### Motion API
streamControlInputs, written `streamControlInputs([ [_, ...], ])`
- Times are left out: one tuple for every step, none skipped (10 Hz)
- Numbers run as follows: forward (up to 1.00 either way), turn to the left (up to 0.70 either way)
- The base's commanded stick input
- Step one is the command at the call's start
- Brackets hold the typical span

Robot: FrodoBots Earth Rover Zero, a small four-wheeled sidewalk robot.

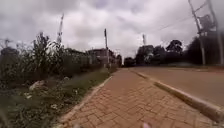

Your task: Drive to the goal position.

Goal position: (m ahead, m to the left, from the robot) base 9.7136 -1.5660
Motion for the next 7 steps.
streamControlInputs([
  [0.7, 0.0],
  [0.7, 0.0],
  [0.7, 0.0],
  [0.7, 0.0],
  [0.7, 0.0],
  [0.7, -0.05],
  [0.7, -0.2],
])
